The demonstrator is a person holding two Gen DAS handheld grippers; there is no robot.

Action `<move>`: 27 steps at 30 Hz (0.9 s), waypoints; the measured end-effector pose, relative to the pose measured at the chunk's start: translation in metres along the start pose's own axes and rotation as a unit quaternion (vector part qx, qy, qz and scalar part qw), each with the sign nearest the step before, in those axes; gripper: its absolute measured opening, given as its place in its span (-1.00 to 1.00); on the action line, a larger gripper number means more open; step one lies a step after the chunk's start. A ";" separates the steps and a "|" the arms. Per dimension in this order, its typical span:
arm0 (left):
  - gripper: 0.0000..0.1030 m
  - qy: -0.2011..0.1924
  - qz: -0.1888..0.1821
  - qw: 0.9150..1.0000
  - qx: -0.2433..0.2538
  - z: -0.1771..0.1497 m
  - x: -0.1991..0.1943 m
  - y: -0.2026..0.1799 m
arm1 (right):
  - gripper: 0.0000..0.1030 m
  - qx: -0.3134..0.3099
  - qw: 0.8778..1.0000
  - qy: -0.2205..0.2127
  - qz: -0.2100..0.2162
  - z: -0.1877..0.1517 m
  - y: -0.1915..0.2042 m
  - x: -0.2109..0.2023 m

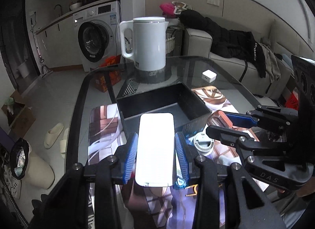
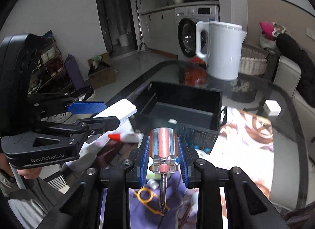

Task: Organize rigid objects
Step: 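Place the white block in the black box with left tool while right places screwdriver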

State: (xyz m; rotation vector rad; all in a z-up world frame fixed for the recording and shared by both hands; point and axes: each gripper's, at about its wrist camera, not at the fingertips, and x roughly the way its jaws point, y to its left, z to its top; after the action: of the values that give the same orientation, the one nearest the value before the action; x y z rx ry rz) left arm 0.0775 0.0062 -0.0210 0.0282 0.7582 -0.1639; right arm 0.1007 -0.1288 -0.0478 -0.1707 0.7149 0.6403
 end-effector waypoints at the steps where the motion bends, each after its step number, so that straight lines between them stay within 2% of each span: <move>1: -0.27 -0.008 0.001 1.000 -0.004 0.005 0.001 0.000 | -0.47 0.002 1.000 -0.008 -0.004 0.006 -0.002 0.000; 5: -0.27 -0.022 0.000 0.999 -0.023 0.022 0.016 0.001 | -0.47 0.027 0.999 -0.030 -0.014 0.027 -0.016 0.007; 10: -0.27 -0.017 0.011 0.999 -0.043 0.033 0.047 0.007 | -0.47 0.061 0.997 -0.034 -0.020 0.042 -0.040 0.035; 13: -0.27 -0.006 0.015 0.999 -0.052 0.034 0.069 0.010 | -0.47 0.093 0.995 -0.036 -0.007 0.046 -0.057 0.052; 16: -0.28 0.021 0.014 0.999 -0.047 0.031 0.091 0.009 | -0.47 0.099 0.995 -0.030 -0.014 0.049 -0.062 0.066; 19: -0.27 0.056 0.010 0.998 -0.038 0.022 0.108 0.005 | -0.47 0.099 0.995 -0.011 -0.031 0.046 -0.066 0.080; 22: -0.28 0.072 0.016 0.997 -0.022 0.014 0.116 -0.001 | -0.47 0.098 0.994 0.015 -0.037 0.040 -0.067 0.090; 23: -0.57 0.079 0.016 0.997 -0.011 0.011 0.117 -0.005 | -0.47 0.092 0.995 0.022 -0.034 0.039 -0.066 0.093; 24: -0.69 0.078 0.012 0.997 -0.003 0.009 0.117 -0.008 | -0.47 0.081 0.996 0.035 -0.033 0.038 -0.063 0.097; 27: -0.70 0.080 0.018 0.997 0.008 0.007 0.113 -0.011 | -0.47 0.064 0.995 0.074 -0.031 0.034 -0.056 0.105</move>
State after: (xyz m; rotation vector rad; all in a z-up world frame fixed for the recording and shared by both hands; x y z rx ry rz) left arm 0.1608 -0.0210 -0.0930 0.0714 0.9151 -0.1339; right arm 0.2132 -0.1106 -0.0953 -0.1225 0.8872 0.5241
